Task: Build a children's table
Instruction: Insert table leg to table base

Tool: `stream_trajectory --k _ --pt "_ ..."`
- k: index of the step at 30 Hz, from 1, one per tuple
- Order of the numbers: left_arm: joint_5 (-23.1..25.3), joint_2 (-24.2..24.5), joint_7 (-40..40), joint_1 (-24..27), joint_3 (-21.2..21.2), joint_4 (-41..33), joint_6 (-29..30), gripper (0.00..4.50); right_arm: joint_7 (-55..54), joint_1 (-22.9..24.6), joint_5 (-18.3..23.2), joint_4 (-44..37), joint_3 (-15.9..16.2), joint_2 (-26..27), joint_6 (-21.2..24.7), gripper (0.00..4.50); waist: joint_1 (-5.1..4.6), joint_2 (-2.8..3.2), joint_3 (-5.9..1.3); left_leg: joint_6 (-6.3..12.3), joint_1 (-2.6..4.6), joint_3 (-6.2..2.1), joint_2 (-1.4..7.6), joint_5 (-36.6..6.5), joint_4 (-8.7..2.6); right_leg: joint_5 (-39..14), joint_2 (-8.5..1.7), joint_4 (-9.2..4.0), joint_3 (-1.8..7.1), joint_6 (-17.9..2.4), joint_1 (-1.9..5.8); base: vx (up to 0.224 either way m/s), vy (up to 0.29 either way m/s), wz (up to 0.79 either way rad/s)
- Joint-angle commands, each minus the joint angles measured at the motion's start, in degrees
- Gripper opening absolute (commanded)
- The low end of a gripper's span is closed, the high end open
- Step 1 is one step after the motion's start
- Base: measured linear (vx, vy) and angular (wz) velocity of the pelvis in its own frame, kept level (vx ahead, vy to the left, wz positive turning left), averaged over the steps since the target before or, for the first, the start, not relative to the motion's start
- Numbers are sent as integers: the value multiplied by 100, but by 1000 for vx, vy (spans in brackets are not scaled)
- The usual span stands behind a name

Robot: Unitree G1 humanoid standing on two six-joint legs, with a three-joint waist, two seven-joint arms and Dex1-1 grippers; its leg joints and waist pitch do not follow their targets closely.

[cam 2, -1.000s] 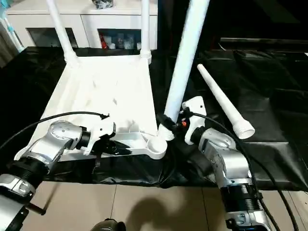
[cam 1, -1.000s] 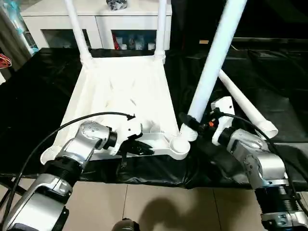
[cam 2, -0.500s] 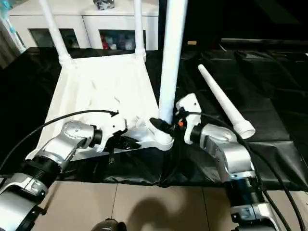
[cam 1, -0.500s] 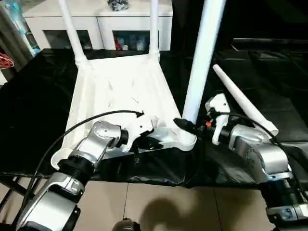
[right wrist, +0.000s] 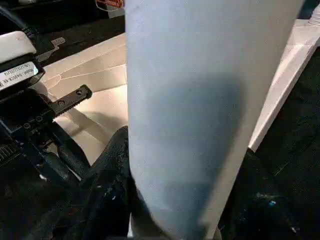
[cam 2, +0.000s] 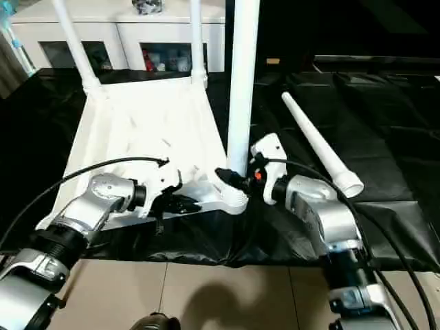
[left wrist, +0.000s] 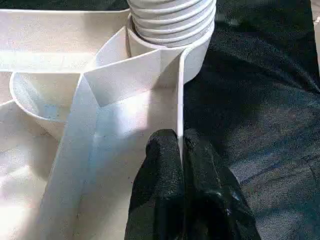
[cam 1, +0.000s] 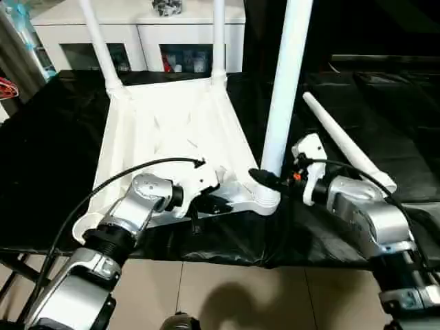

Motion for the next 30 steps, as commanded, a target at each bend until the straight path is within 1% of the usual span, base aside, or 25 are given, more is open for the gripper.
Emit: stream_trajectory --k 1,7,11,13,14,17,19,21,25,26,28,29,30 --pt "-329 -133 33 36 243 -85 -9 0 42 22 -28 177 72 2 69 188 -19 -110 -415 24 202 -141 260 -1402 -390 -1148 -432 -511 250 -1101 193 0 0 0" --pt "-229 -110 80 58 240 -91 -26 0 79 -38 -39 362 28 64 -31 188 -24 -124 -401 2 210 -141 266 -1526 -403 -1408 -439 -537 252 -1069 181 0 0 0" --pt "-102 -95 228 55 229 -59 -83 0 80 -56 -48 407 38 76 -54 188 -19 -141 -403 12 210 -139 267 -1487 -404 -1368 -442 -531 256 -1056 181 0 0 0" --pt "-91 -92 233 46 253 -17 -16 0 82 -65 -60 455 43 91 -89 188 -16 -137 -394 13 211 -139 266 -1511 -406 -1484 -445 -546 258 -1029 176 0 0 0" --pt "-91 -87 217 45 251 -16 -1 44 84 -68 -64 466 42 94 -96 188 -20 -138 -391 7 209 -140 266 -1528 -408 -1517 -446 -549 259 -1021 176 0 0 0" --pt "-6 -39 348 45 260 44 -75 56 85 -71 -84 494 41 119 -120 188 -21 -131 -389 -21 212 -142 265 -1584 -412 -1582 -444 -553 259 -997 170 0 0 0" --pt "74 16 386 46 228 103 -142 66 86 -66 -92 493 37 127 -126 188 -18 -121 -382 -64 226 -148 271 -1698 -428 -1692 -444 -575 261 -967 154 0 0 0" --pt "87 61 315 55 207 122 -129 68 86 -63 -99 505 37 128 -146 188 -26 -126 -374 -119 233 -157 278 -1813 -449 -1749 -443 -577 261 -945 153 0 0 0" --pt "98 119 230 54 205 143 -109 68 86 -78 -112 542 42 127 -180 188 -38 -133 -368 -189 251 -163 278 -1973 -462 -1814 -450 -585 265 -955 150 0 0 0" --pt "100 128 217 53 205 147 -107 40 85 -81 -113 549 42 128 -185 188 -36 -139 -372 -184 255 -158 276 -1952 -456 -1789 -453 -583 269 -959 151 0 0 0" --pt "92 158 121 57 204 159 -82 32 89 -87 -133 566 41 137 -201 188 -30 -137 -374 -163 252 -154 278 -1891 -455 -1720 -451 -581 272 -976 152 0 0 0" --pt "73 177 53 65 194 146 -53 27 89 -84 -144 564 44 141 -206 188 -28 -124 -378 -154 245 -151 278 -1833 -454 -1603 -445 -567 272 -1004 156 0 0 0" --pt "66 183 30 68 191 140 -42 14 88 -82 -148 563 46 142 -208 188 -29 -126 -378 -152 247 -149 279 -1833 -454 -1578 -443 -567 272 -1013 155 0 0 0"
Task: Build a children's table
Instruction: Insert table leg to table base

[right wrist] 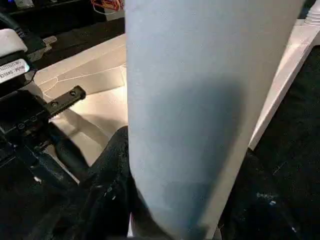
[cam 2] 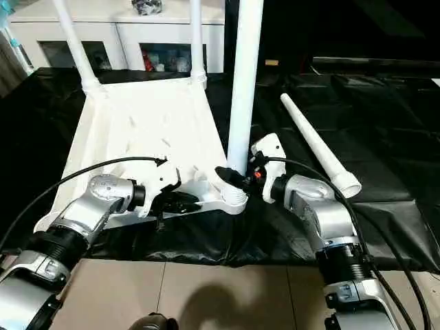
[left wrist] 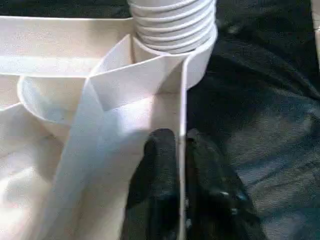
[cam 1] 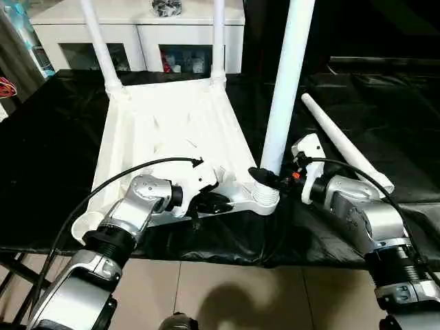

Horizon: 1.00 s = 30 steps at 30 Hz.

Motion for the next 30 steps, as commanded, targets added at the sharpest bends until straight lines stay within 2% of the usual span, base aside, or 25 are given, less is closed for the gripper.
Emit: stream_trajectory --k 1,4,5,8,15,20,23,25,28,29,30 --pt "46 129 3 24 62 69 81 5 7 20 -102 146 102 10 66 188 -24 -74 -382 -147 206 -166 269 -1825 -443 -1542 -444 -559 259 -1034 150 0 0 0" --pt "41 154 -154 44 -12 44 158 1 7 32 -114 152 100 12 45 188 -30 -76 -386 -131 202 -161 267 -1777 -440 -1478 -445 -556 259 -1057 157 0 0 0" --pt "43 169 -211 55 -42 30 192 1 5 37 -116 155 103 15 35 188 -28 -46 -389 -134 207 -165 269 -1772 -440 -1464 -447 -553 260 -1062 155 0 0 0" --pt "29 195 -338 85 -95 -37 302 0 -1 60 -119 147 114 18 18 188 -48 -55 -390 -132 206 -160 269 -1754 -447 -1298 -432 -545 256 -1111 162 0 0 0" --pt "-101 123 -357 60 47 -91 304 0 36 84 -116 166 93 24 -18 188 -79 -29 -388 -152 220 -158 273 -1832 -457 -1289 -435 -555 254 -1166 170 0 0 0" --pt "-140 98 -348 91 83 -169 342 0 -34 176 92 266 -171 101 -102 188 -100 -34 -392 -124 216 -155 272 -1812 -459 -1181 -437 -555 253 -1208 182 0 0 0" --pt "-159 63 -261 121 109 -213 369 0 -103 421 287 290 -414 193 -209 188 -99 -25 -395 -96 219 -150 275 -1770 -456 -1102 -433 -552 252 -1233 179 0 0 0" --pt "-154 27 -136 114 144 -184 342 0 -168 606 416 284 -584 270 -296 188 -95 -24 -394 -98 227 -154 283 -1832 -463 -1134 -439 -560 252 -1237 178 0 0 0" --pt "-148 4 -56 103 163 -151 320 0 -194 729 453 276 -653 305 -385 188 -90 -12 -386 -117 235 -156 285 -1911 -475 -1250 -442 -581 251 -1209 174 0 0 0" --pt "-133 -48 105 73 206 -79 259 0 -216 910 474 233 -714 353 -536 188 -95 -17 -380 -130 232 -160 282 -1944 -480 -1309 -445 -587 252 -1195 176 0 0 0" --pt "-133 -48 105 73 206 -79 259 0 -216 910 474 233 -714 353 -536 188 -92 -18 -355 -151 250 -160 284 -2078 -492 -1525 -449 -618 256 -1150 153 0 0 0"
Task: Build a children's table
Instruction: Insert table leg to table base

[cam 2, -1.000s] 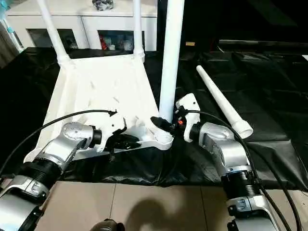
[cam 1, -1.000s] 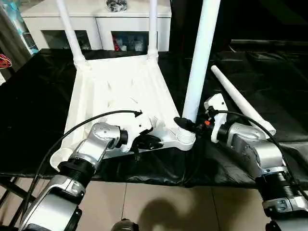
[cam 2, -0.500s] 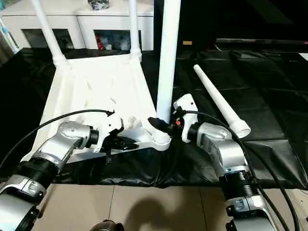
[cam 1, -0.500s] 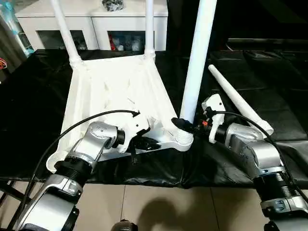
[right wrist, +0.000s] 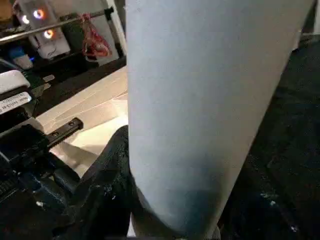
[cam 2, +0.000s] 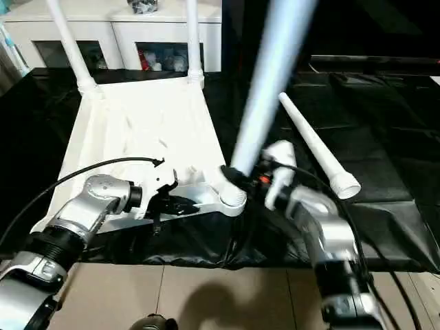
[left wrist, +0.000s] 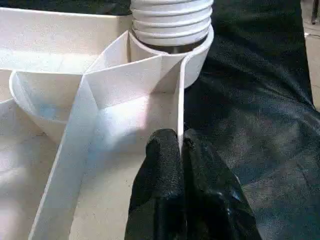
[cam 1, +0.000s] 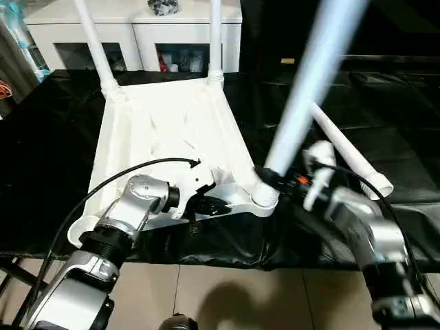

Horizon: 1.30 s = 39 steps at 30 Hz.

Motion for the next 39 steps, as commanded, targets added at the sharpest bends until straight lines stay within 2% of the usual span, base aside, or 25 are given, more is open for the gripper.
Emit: stream_trajectory --k 1,4,8,10,11,12,15,18,20,21,23,24,26,29,30,33,39 --pt "-37 -48 248 8 183 74 -46 0 -107 270 -126 164 -53 -29 43 188 -27 -31 -341 -168 225 -177 287 -2145 -447 -1660 -454 -572 258 -1122 122 0 0 0" --pt "-32 -98 331 -12 204 84 -38 0 -169 582 -102 -70 -83 13 -34 188 -2 -36 -326 -220 255 -197 309 -2301 -475 -2022 -465 -618 273 -983 105 0 0 0" --pt "-29 -113 362 -14 207 85 -39 0 -239 754 -194 -250 -18 -29 -68 188 1 -31 -340 -233 245 -207 308 -2283 -497 -1855 -465 -605 266 -980 117 0 0 0" --pt "-25 -116 371 -17 204 91 -46 0 -271 807 -259 -357 54 -63 -63 188 5 -10 -333 -237 247 -203 304 -2300 -496 -1869 -463 -613 269 -980 107 0 0 0" --pt "-8 -105 334 -30 178 107 -69 0 -282 773 -456 -437 259 -149 -68 188 10 0 -338 -246 251 -207 299 -2327 -495 -1917 -471 -618 271 -963 108 0 0 0" --pt "11 -92 312 -36 159 112 -85 0 -255 719 -549 -433 366 -194 -67 188 9 -17 -333 -253 241 -206 299 -2302 -500 -1904 -466 -625 270 -939 118 0 0 0" --pt "70 -65 258 -55 115 133 -125 0 -162 554 -662 -356 539 -281 -4 188 4 -22 -323 -253 243 -203 296 -2319 -499 -2022 -471 -632 274 -908 108 0 0 0" --pt "154 -8 176 -74 39 158 -186 0 72 246 -801 -91 737 -414 42 188 -21 -73 -313 -237 236 -210 295 -2347 -505 -2198 -478 -643 267 -889 117 0 0 0" --pt "167 24 119 -72 14 141 -192 0 246 72 -860 72 839 -494 81 188 -51 -89 -308 -238 233 -212 296 -2379 -506 -2257 -480 -645 266 -896 117 0 0 0" --pt "173 32 107 -73 9 135 -194 0 293 25 -870 111 871 -521 110 188 -63 -78 -303 -242 242 -217 298 -2407 -506 -2274 -482 -642 270 -916 103 0 0 0" --pt "183 70 46 -70 -11 100 -177 0 545 -109 -940 242 1035 -637 163 188 -86 -104 -300 -237 238 -218 298 -2428 -509 -2292 -480 -641 266 -927 116 0 0 0" --pt "184 72 43 -70 -12 100 -176 0 556 -114 -943 248 1041 -641 166 188 -80 -107 -308 -227 256 -210 309 -2387 -504 -2229 -486 -641 276 -943 100 0 0 0" --pt "200 140 -45 -77 -36 103 -199 0 879 -267 -1005 451 1238 -745 203 188 -84 -123 -314 -205 244 -205 306 -2320 -506 -2080 -478 -623 271 -994 119 0 0 0" --pt "206 157 -77 -85 -43 120 -219 0 961 -327 -1030 542 1282 -760 177 188 -77 -121 -320 -172 240 -186 302 -2222 -496 -1914 -476 -620 278 -1043 121 0 0 0" --pt "214 186 -144 -99 -63 130 -239 0 1088 -407 -1036 650 1331 -760 154 188 -80 -144 -325 -162 233 -189 301 -2188 -503 -1868 -471 -612 269 -1053 138 0 0 0" --pt "220 248 -333 -139 -118 140 -269 0 1437 -565 -1025 853 1443 -760 108 188 -77 -135 -334 -163 244 -186 300 -2213 -501 -1865 -471 -611 260 -1089 139 0 0 0" --pt "323 363 -712 -262 -293 182 -410 0 1855 -655 -1172 971 1755 -867 21 188 -46 -137 -368 -110 248 -163 318 -1934 -504 -1200 -443 -555 242 -1251 169 0 0 0"
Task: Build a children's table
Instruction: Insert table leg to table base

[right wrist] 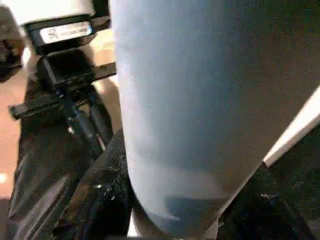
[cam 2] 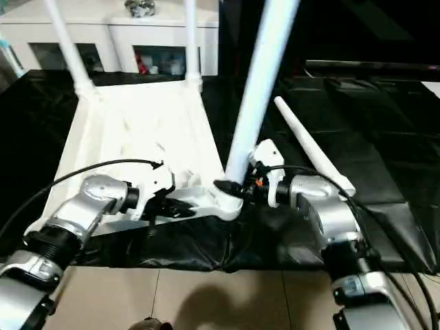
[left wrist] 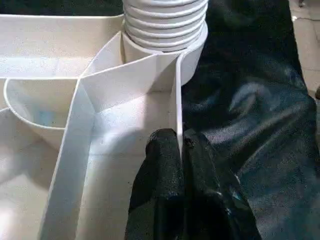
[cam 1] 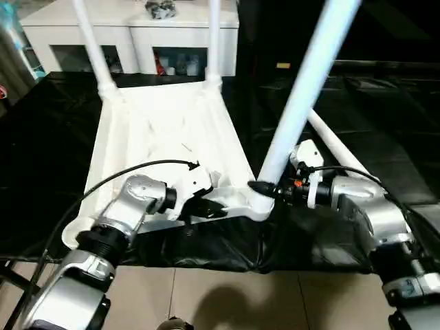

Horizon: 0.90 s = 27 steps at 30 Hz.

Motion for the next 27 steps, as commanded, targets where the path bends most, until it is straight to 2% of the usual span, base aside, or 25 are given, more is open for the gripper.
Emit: stream_trajectory --k 1,2,8,11,12,13,15,16,17,22,23,24,25,26,27 --pt "163 110 -199 -161 -140 25 -113 0 251 296 -301 377 502 -20 208 188 10 -5 -305 -108 194 -165 325 -1935 -417 -1154 -439 -468 261 -1269 115 0 0 0" --pt "166 133 -290 -189 -164 17 -93 0 392 337 -327 311 599 -60 234 188 13 -25 -307 -99 194 -164 323 -1932 -418 -1119 -443 -463 256 -1285 127 0 0 0" --pt "201 198 -473 -282 -236 19 -138 0 683 458 -439 158 790 -158 114 188 85 -45 -299 -107 217 -164 342 -2028 -435 -1304 -459 -485 260 -1244 116 0 0 0" --pt "221 232 -642 -371 -263 118 -284 0 967 564 -402 62 900 -204 -37 188 121 -42 -286 -170 238 -169 345 -2193 -443 -1593 -478 -519 272 -1175 104 0 0 0" --pt "214 235 -685 -384 -267 129 -294 0 1026 583 -388 37 919 -217 -38 188 136 -18 -282 -206 247 -183 354 -2268 -457 -1672 -484 -525 272 -1153 99 0 0 0" --pt "203 238 -743 -400 -273 140 -303 0 1105 608 -370 0 944 -234 -33 188 132 -26 -278 -218 251 -181 355 -2315 -462 -1703 -480 -535 273 -1142 95 0 0 0" --pt "173 246 -878 -428 -293 146 -341 0 1231 647 -314 -75 967 -260 -9 188 142 -4 -274 -258 271 -189 358 -2449 -480 -1740 -478 -534 275 -1157 97 0 0 0" --pt "170 247 -890 -431 -294 146 -343 0 1242 650 -309 -82 968 -262 -6 188 139 -15 -271 -266 271 -191 357 -2469 -485 -1757 -482 -541 276 -1159 103 0 0 0" --pt "162 237 -933 -492 -293 211 -354 0 1306 657 -297 -77 967 -263 -21 188 148 11 -274 -275 281 -192 355 -2478 -479 -1775 -492 -542 283 -1177 103 0 0 0" --pt "177 161 -715 -593 -189 360 -329 0 1114 604 -381 103 901 -171 -148 188 137 -1 -273 -306 286 -193 352 -2519 -484 -1729 -484 -541 277 -1225 107 0 0 0" --pt "170 111 -576 -611 -125 397 -290 0 945 585 -403 181 839 -101 -191 188 138 -21 -263 -304 294 -192 355 -2567 -488 -1818 -488 -554 279 -1222 101 0 0 0" --pt "156 69 -454 -614 -68 406 -245 0 744 564 -430 266 771 -27 -210 188 134 -15 -249 -309 295 -193 353 -2613 -488 -1915 -493 -559 281 -1216 91 0 0 0" --pt "148 42 -387 -615 -32 414 -219 0 616 553 -452 314 721 23 -217 188 123 -28 -230 -340 305 -210 348 -2756 -490 -2242 -518 -585 277 -1170 81 0 0 0" --pt "119 1 -255 -602 35 362 -126 0 315 503 -516 459 625 124 -313 188 93 -69 -209 -396 316 -234 353 -2916 -503 -2625 -546 -619 280 -1088 66 0 0 0" --pt "62 -49 -104 -576 124 267 7 0 -102 404 -577 684 486 263 -326 188 64 -46 -185 -453 341 -266 337 -3142 -499 -3081 -564 -652 270 -980 37 -52 1 -8"
